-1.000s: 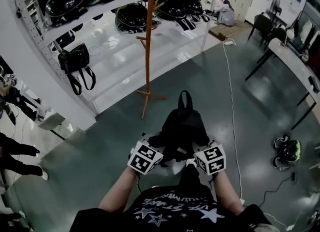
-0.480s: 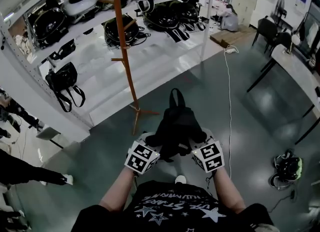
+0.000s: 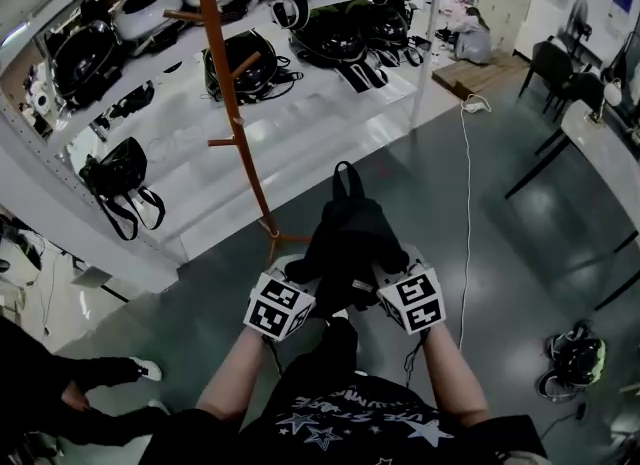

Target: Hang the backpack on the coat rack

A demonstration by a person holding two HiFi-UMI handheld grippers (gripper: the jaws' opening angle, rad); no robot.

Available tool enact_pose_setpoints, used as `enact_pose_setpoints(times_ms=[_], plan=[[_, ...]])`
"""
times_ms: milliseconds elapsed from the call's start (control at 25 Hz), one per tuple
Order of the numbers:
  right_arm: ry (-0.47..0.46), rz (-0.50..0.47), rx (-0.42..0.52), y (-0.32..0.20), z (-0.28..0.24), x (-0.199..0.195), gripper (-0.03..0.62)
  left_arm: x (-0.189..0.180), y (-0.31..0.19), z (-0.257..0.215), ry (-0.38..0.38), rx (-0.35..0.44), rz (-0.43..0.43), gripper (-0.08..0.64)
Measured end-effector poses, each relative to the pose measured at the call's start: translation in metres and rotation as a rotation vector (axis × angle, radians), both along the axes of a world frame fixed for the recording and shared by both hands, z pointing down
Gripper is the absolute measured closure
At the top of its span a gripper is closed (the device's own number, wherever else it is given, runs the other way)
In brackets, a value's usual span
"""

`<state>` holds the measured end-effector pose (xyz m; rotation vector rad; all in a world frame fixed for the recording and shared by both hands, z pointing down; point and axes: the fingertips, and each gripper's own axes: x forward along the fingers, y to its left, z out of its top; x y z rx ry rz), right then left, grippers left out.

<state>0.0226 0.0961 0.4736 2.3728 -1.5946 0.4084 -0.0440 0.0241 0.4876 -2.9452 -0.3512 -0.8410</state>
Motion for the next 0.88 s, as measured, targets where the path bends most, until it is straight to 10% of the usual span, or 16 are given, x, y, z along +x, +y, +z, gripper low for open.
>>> enact_pose_setpoints(times_ms=[480, 880], plan=[[0.046, -0.054, 0.018, -0.139, -0.028, 0.157, 0.526, 0.15, -0.137, -0.029, 0.084, 0.005, -0.04, 0.502], [0.131, -0.167, 0.046, -0.217, -0.066, 0.216, 0.522, 0.197, -0.204, -0.069, 0.187, 0.02, -0.174, 0.502]])
